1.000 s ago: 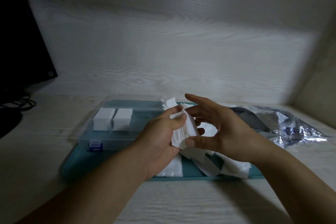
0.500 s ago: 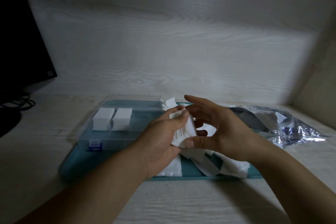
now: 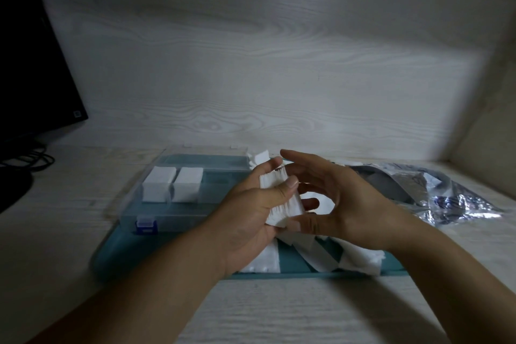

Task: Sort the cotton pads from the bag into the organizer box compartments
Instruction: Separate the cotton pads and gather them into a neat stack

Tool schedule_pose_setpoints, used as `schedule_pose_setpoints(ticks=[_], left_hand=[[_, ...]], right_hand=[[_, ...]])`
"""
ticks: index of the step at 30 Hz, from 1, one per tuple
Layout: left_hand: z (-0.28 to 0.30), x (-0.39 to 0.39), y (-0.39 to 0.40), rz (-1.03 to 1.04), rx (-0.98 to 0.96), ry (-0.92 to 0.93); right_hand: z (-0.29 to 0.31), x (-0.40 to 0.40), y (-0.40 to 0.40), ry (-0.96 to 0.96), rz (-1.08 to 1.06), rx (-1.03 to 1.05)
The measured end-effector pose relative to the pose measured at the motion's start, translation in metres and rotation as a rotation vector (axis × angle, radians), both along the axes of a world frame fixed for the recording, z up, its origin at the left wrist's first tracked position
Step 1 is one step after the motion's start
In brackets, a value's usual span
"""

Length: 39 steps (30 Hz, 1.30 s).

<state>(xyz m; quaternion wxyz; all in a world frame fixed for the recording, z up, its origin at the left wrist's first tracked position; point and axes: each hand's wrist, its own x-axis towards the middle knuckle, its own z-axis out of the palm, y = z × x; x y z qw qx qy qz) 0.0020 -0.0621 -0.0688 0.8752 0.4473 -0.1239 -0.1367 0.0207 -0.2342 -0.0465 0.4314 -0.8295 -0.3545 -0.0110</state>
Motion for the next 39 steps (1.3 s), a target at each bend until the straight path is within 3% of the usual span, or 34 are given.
schedule_pose_setpoints(ticks=[6,12,23,27,30,33,35,39], left_hand=[[0.008,-0.005,-0.001,-0.029,-0.066,0.061],[0.006,-0.005,-0.002,0.051,0.007,0.069],[0.006,-0.007,-0.002,0.084,0.0,0.051],[0.01,-0.005,0.005,0.123,0.016,0.048],[0.01,-0.003,0.009,0.16,0.041,0.068],[0.01,-0.002,0.01,0.191,0.051,0.084],[0.011,-0.003,0.009,0.2,0.049,0.088],[0.011,-0.004,0.009,0.218,0.041,0.103]], right_hand=[[0.001,-0.001,0.001,-0.035,-0.026,0.038],[0.0,-0.003,0.003,-0.07,-0.028,-0.057],[0.002,-0.005,0.003,-0.065,-0.023,-0.03],[0.014,-0.001,-0.011,-0.043,-0.192,0.035],[0.025,-0.003,-0.022,0.006,-0.259,-0.319],[0.026,-0.012,-0.016,0.257,-0.108,-0.794],[0.024,-0.016,-0.01,0.316,-0.05,-0.881],[0.025,-0.024,-0.003,0.189,-0.054,-0.981]])
